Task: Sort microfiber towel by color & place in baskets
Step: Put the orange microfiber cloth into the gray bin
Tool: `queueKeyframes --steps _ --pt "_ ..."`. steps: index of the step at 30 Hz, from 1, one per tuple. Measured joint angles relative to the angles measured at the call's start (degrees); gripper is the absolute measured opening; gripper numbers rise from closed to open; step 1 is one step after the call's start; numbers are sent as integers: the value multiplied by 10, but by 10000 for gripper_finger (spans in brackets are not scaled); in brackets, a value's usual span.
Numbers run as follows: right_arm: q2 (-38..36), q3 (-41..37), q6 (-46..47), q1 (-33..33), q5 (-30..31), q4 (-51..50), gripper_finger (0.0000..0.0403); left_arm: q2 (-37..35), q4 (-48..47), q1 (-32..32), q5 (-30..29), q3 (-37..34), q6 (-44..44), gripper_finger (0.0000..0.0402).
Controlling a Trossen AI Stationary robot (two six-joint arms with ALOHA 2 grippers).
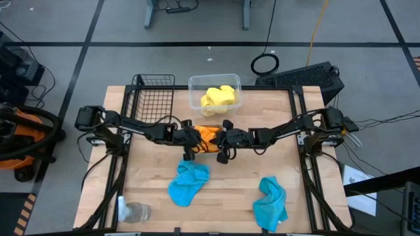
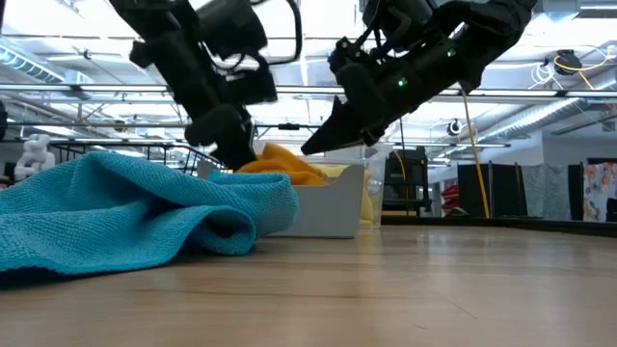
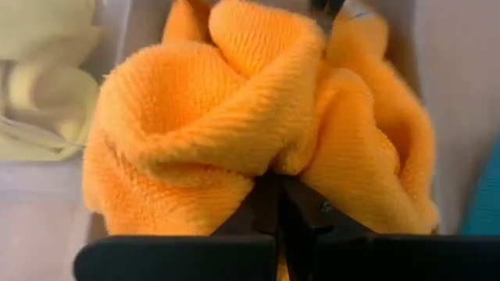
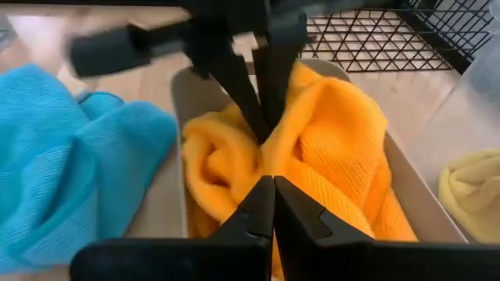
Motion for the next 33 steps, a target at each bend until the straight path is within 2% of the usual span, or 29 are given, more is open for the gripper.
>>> queueKeyframes --steps 4,7,14,23,33 --pt "-10 0 -1 9 2 3 0 17 0 3 4 0 1 5" --pt "-6 0 -5 11 17 43 0 18 -1 2 5 0 4 7" --pt "42 0 -8 -18 18 100 0 11 4 0 6 6 6 8" --pt "85 1 15 -52 13 92 0 11 7 -2 15 10 20 8" --pt "59 -1 2 -43 15 71 0 -63 -9 -47 -3 24 16 8"
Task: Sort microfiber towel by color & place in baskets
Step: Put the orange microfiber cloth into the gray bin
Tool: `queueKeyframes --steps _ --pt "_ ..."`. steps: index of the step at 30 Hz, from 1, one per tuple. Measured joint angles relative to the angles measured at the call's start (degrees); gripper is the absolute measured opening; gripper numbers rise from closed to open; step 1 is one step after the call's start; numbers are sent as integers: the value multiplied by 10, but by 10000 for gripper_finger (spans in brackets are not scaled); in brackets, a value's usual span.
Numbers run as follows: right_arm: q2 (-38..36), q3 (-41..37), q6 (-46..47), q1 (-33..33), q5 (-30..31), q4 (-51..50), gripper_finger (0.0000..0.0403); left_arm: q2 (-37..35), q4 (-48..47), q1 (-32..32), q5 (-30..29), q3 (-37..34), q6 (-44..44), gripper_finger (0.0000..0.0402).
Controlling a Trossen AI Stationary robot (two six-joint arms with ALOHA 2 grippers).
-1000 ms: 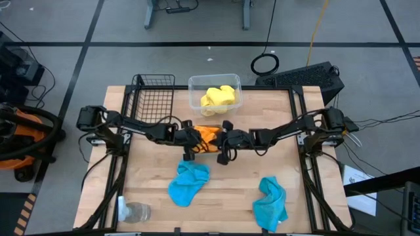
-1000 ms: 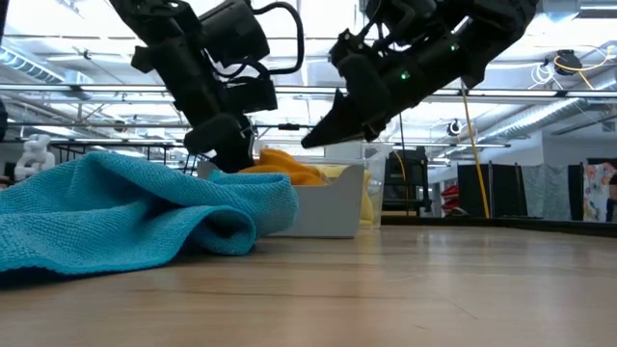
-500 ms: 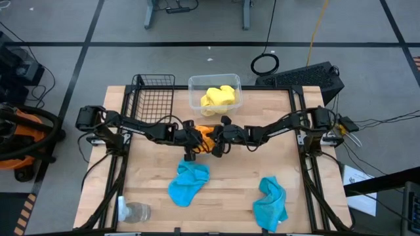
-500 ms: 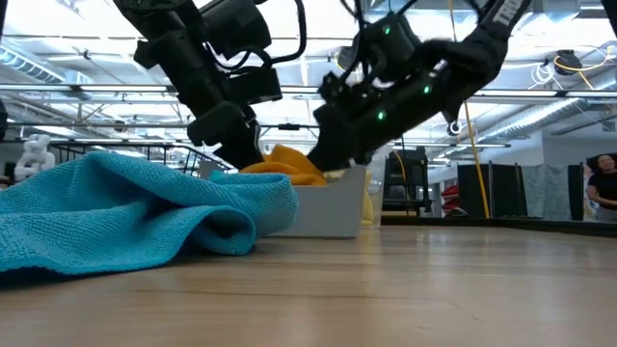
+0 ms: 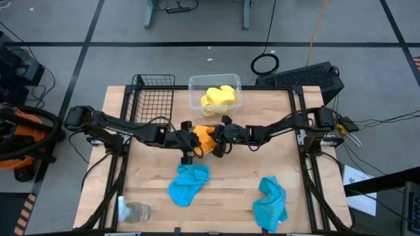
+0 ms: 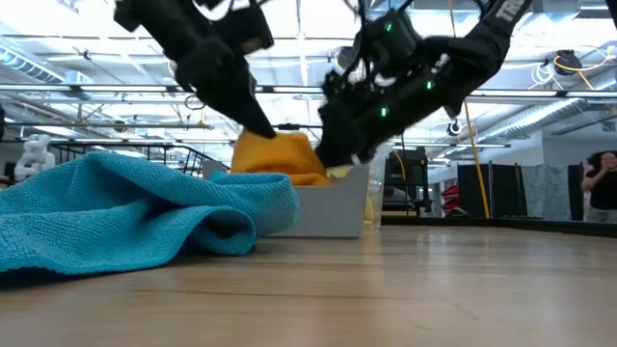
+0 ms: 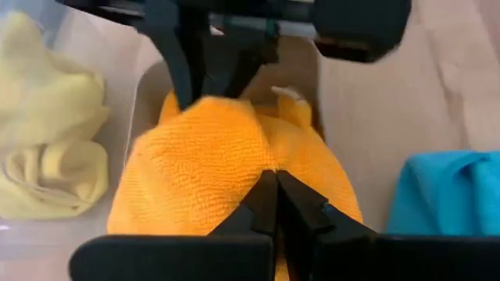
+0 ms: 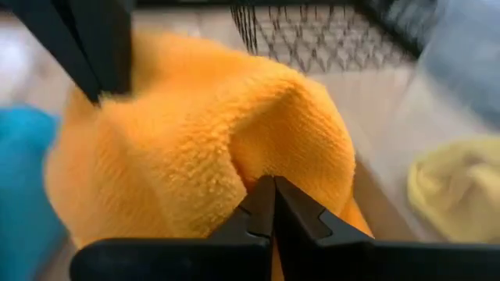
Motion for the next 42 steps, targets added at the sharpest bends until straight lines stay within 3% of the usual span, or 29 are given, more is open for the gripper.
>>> queueKeyframes --steps 9,15,23,34,42 --pt "-79 0 -8 29 31 -47 0 -1 1 -6 -38 -10 5 8" --pt "-90 1 -45 62 28 -2 0 -1 3 18 -56 -24 1 9" --pt "-31 1 -45 42 28 41 0 -1 48 15 -35 -24 0 18" --pt "32 1 0 -5 -2 37 0 -42 59 -23 -34 -23 17 108" --pt "33 1 6 -6 -2 39 0 -9 22 -4 -40 -23 16 91"
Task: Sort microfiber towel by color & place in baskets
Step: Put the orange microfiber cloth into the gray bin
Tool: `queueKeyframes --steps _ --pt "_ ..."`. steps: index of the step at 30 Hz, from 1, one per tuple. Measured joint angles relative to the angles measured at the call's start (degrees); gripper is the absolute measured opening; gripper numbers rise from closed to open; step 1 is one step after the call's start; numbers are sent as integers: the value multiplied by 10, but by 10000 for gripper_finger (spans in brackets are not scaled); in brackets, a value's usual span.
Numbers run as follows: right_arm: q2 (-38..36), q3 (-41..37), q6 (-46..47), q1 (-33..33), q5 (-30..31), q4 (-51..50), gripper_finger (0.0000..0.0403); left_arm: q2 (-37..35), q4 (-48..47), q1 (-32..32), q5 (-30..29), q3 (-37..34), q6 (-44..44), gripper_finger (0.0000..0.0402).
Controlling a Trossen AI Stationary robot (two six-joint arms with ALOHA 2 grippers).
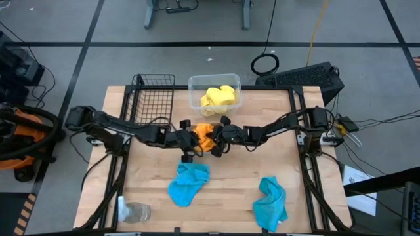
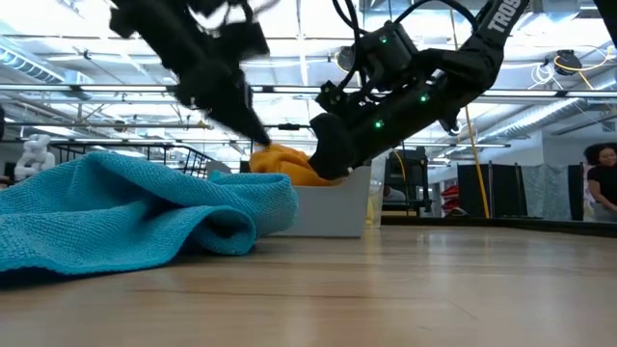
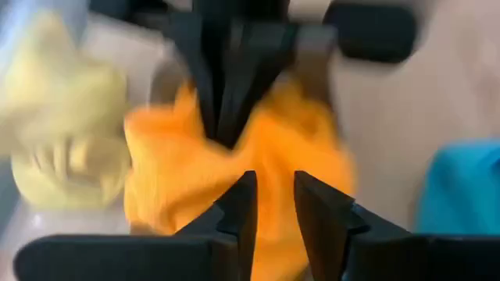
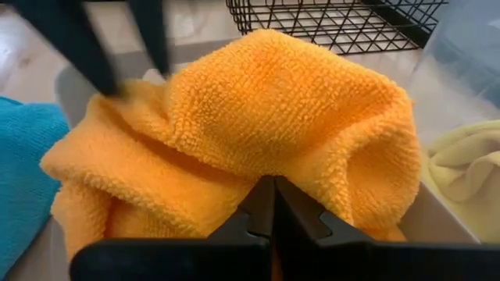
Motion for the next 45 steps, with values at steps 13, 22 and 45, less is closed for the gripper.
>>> queueKeyframes --steps 13,22,45 --pt "0 0 0 2 -29 7 0 93 -27 60 37 0 -17 34" --pt "-38 0 -12 12 -27 -4 0 47 -24 30 49 10 -16 33" --pt "-22 0 -24 -21 17 -15 0 26 -25 18 -78 18 -12 33"
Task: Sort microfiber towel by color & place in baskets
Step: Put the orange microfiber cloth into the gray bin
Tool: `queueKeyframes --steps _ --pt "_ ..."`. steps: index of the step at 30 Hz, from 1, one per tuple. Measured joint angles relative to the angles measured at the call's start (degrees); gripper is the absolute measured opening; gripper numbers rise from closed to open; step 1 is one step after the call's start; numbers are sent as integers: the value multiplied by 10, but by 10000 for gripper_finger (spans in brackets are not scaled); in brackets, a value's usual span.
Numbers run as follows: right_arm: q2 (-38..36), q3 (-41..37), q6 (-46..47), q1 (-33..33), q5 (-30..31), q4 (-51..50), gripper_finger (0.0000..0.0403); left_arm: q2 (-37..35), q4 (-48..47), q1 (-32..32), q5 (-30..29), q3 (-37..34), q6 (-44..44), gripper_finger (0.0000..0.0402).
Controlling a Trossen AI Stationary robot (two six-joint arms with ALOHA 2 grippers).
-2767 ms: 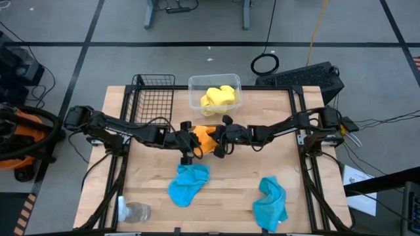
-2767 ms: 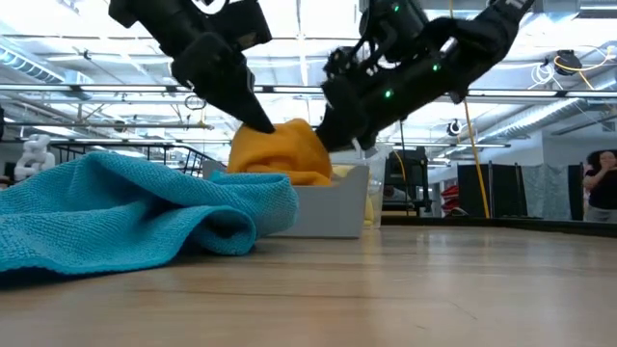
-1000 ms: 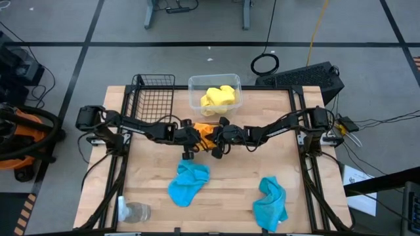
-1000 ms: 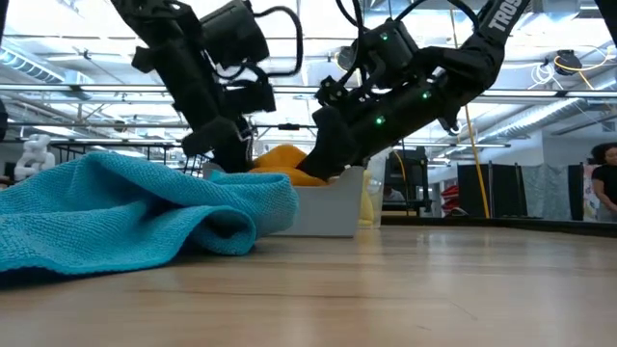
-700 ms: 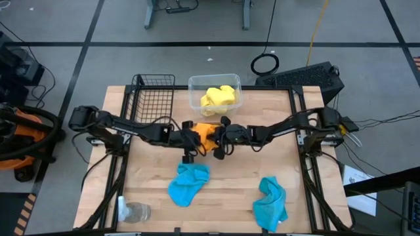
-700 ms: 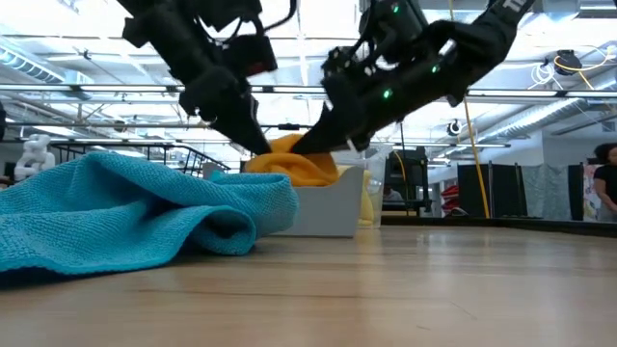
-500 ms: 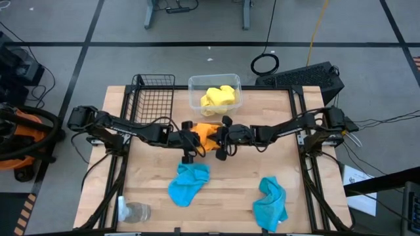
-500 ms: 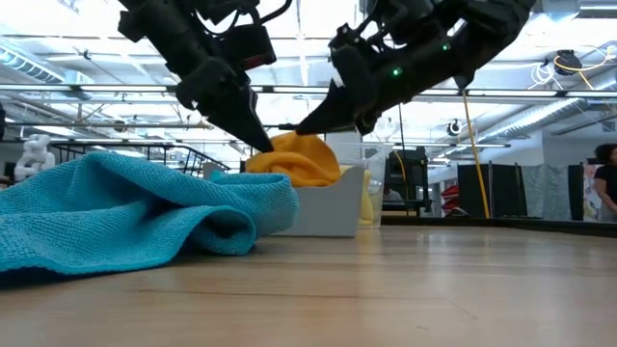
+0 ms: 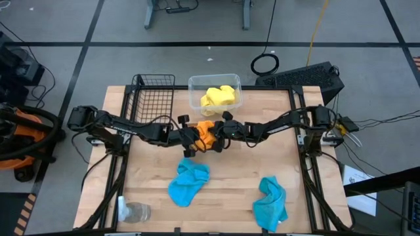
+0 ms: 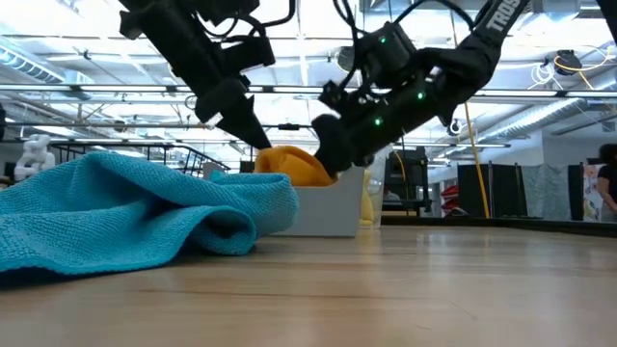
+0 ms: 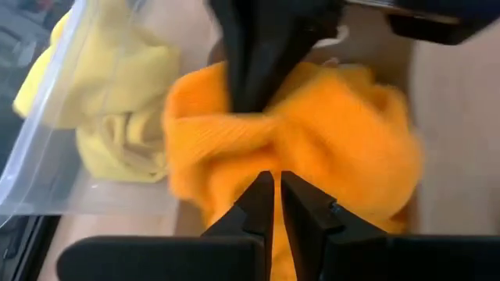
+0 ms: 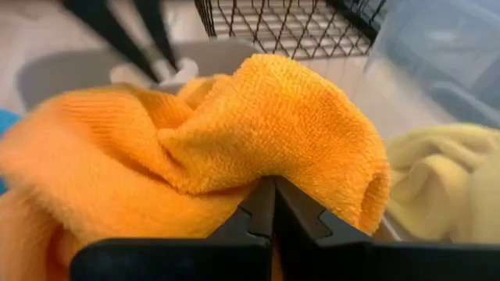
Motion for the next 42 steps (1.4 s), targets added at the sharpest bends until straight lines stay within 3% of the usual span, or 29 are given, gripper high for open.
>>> queueKeyframes --steps 10,15,21,24,34,42 --pt "-12 0 2 9 -2 -7 0 -29 0 -29 36 0 11 33" --pt "-62 0 1 23 -1 -81 0 -51 3 -59 37 0 15 33" --pt "-117 0 0 37 1 -113 0 -34 97 -61 39 -13 65 33" --pt "-129 0 -6 42 4 -107 0 -14 89 -46 45 -18 76 33" --pt "-130 0 -10 52 -1 -124 0 11 38 13 12 -17 41 33" --pt "-66 0 -11 53 -33 -66 0 -42 24 -16 13 -17 26 33"
